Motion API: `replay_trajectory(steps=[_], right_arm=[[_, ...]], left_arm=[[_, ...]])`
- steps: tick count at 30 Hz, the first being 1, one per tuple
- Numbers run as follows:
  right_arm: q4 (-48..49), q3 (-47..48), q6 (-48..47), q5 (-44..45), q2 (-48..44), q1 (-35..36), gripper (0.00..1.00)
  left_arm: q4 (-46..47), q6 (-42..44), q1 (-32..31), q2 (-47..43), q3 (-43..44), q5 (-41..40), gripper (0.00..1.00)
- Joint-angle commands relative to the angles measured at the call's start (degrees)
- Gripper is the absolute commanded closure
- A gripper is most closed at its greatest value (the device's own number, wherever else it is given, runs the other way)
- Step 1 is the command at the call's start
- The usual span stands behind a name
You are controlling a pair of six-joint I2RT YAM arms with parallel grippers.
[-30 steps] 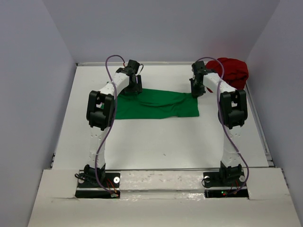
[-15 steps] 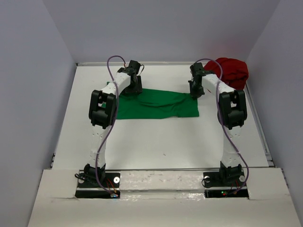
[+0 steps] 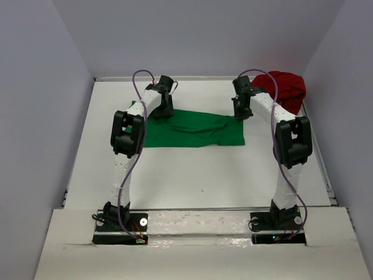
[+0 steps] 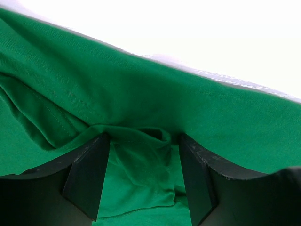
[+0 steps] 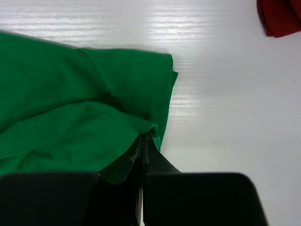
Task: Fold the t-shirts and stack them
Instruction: Fold the tshirt
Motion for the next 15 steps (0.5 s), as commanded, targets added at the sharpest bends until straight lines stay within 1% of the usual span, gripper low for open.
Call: replay_trajectory(steps=[1, 8, 15], right_arm=[[0.83, -1.95, 1.49, 2.64, -4.13, 0.99, 1.00], [-0.05, -6.00, 3.33, 5.72, -8.53, 3.63, 1.00], [-0.40, -11.27, 5.00, 7.83, -16.52, 6.88, 1.00]], left_arm=[[-2.46, -0.34, 0.00, 0.31, 1.56, -0.48, 0.32], [-2.64, -0.08, 0.00, 0.22, 1.92, -1.01, 0.32], [-2.64, 0.19, 0.08, 0.22, 1.48, -1.19, 0.32]])
